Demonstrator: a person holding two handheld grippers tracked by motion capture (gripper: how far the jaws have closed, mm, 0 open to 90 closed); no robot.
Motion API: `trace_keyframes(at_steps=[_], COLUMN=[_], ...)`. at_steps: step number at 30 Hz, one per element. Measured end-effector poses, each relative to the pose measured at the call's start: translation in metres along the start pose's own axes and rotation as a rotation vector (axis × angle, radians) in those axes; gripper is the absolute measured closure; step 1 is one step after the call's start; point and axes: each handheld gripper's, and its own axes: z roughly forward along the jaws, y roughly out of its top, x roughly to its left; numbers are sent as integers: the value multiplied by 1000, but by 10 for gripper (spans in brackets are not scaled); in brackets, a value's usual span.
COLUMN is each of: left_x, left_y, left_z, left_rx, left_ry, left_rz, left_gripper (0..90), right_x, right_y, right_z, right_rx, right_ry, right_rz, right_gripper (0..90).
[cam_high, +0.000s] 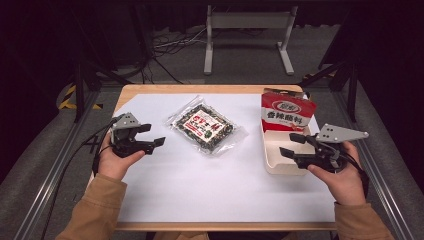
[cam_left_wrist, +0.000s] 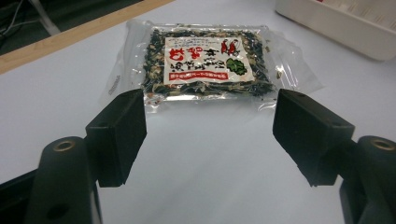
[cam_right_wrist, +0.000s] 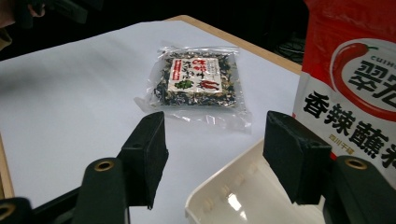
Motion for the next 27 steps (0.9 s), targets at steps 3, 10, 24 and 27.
trace_keyframes(at_steps=[3,10,24,27], left_x=[8,27,47,52], left_y=[2,9,21,23], left_z=[3,17,58,62], left_rx=[1,-8,32,8], left_ry=[10,17,109,112], left_rz=[-17,-85,-171,-199], left_gripper=[250,293,327,359], right_x=[3,13,26,28], right_y=[0,-2,-7,-8], right_z=[4,11,21,24], right_rx=[6,19,-2,0], right_ry=[10,48,130,144], right_rz=[-10,-44,-78,-82], right_gripper=[396,416,413,412])
